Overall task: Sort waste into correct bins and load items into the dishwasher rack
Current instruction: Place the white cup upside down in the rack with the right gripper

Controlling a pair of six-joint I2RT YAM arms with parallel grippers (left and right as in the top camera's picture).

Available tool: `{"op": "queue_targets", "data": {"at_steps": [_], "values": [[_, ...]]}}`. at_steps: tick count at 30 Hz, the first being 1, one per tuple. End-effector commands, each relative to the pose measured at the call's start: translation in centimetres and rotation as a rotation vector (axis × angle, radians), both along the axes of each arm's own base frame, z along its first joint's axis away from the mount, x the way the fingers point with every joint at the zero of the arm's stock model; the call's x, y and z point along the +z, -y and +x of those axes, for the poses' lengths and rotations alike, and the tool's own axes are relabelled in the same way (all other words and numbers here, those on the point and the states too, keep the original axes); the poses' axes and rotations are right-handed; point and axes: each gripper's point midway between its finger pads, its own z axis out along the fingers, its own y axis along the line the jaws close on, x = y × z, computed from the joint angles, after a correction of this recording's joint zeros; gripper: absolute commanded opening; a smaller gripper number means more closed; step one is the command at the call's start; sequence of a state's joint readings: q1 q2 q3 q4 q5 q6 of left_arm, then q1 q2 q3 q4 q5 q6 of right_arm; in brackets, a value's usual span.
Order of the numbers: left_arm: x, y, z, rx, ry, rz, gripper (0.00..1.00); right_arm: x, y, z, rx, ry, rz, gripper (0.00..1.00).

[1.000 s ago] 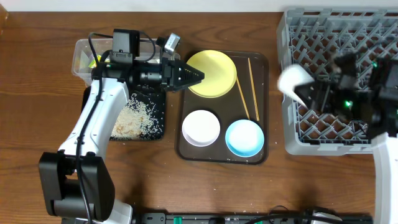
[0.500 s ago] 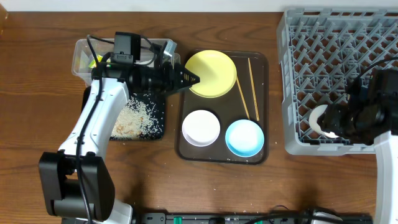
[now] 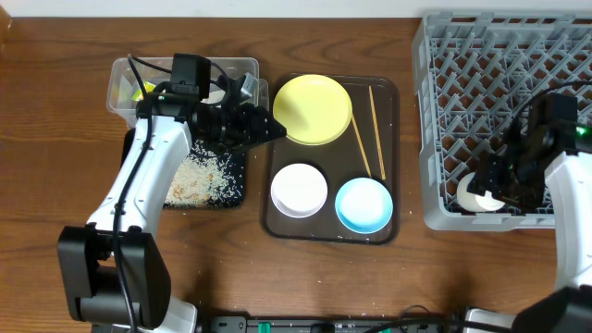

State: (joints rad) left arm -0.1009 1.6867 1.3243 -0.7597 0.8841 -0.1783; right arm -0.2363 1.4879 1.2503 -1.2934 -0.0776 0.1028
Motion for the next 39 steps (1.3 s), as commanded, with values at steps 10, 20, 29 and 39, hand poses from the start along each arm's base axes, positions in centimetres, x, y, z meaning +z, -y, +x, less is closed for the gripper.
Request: {"op": "queue_targets", "data": {"at_steps": [10, 20, 29, 39], "values": [[0.1, -0.3, 0.2, -0.022, 0.046, 0.028, 0.50, -0.7, -0.6, 2.2, -0.008, 0.035, 0.056, 0.72], [0.1, -0.3, 0.2, -0.022, 0.046, 0.028, 0.50, -0.4, -3.4, 2.9, 0.092, 0.070, 0.138, 0.69], [0.1, -0.3, 0.2, -0.022, 0.043, 0.028, 0.50, -0.4, -4.9, 2.1, 0.134, 0.031, 0.147, 0.67], [0.1, -0.3, 0.2, -0.022, 0.043, 0.028, 0.50, 0.0, -4.8, 3.1, 0.138, 0.073, 0.139, 0.76]]}}
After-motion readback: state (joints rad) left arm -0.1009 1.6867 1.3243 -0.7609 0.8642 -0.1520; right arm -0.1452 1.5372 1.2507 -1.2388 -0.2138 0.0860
